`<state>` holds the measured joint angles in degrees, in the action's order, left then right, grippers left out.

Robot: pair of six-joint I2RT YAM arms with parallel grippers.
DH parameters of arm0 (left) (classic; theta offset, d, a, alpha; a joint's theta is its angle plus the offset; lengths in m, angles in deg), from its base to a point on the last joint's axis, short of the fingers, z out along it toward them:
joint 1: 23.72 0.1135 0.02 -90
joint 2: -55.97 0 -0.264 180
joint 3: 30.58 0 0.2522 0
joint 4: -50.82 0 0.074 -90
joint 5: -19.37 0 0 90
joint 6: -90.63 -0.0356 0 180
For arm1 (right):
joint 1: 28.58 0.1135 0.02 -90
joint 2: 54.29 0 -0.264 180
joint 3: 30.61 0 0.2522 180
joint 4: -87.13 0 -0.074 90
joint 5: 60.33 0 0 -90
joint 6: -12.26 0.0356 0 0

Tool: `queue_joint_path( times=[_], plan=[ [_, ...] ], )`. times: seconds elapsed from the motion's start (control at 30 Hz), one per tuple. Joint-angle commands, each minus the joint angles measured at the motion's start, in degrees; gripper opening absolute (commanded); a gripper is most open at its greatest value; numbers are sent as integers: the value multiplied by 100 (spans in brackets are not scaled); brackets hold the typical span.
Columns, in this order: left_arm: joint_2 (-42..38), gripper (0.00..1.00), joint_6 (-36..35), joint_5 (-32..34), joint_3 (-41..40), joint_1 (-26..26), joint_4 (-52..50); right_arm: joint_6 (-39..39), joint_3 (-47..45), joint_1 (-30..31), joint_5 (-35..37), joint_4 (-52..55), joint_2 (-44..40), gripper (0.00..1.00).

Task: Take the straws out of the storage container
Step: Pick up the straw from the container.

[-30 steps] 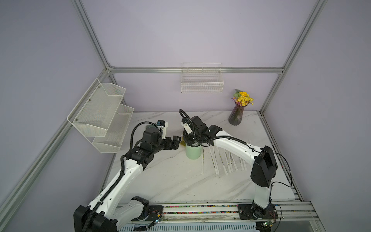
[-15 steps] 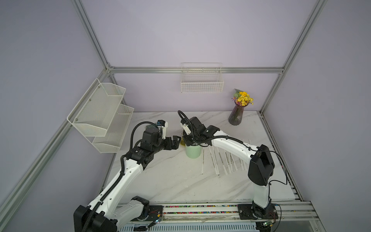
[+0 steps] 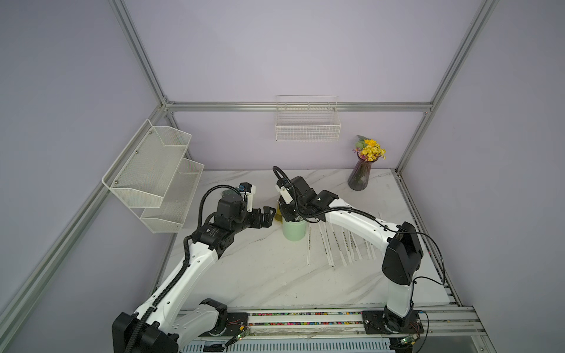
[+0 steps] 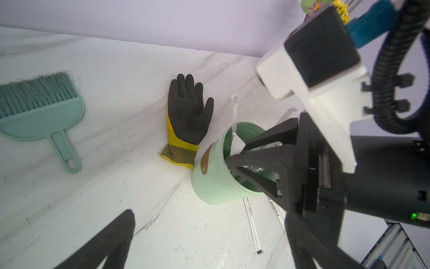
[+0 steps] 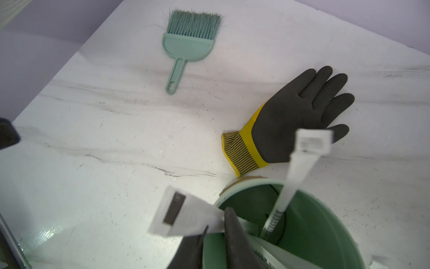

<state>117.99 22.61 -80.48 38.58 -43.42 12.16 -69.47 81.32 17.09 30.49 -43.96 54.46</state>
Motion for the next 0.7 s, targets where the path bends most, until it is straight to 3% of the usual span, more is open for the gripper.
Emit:
queue_joint_path(
  times=[0.0, 0.3, 0.5, 0.67],
  plan=[
    [-41, 100, 70, -48, -99, -16, 179, -35, -105, 25, 115, -148, -312, 18],
    [-25, 100, 72, -46, -73, -16, 210, -98, 103, 28, 208, -39, -410, 11],
    [-14, 100, 70, -61, -73, -14, 223, -175, 99, 26, 195, 27, -219, 26],
    [-6, 100, 44, -31, -56, -16, 192, -228, 297, -4, 241, 18, 47, 29]
  ],
)
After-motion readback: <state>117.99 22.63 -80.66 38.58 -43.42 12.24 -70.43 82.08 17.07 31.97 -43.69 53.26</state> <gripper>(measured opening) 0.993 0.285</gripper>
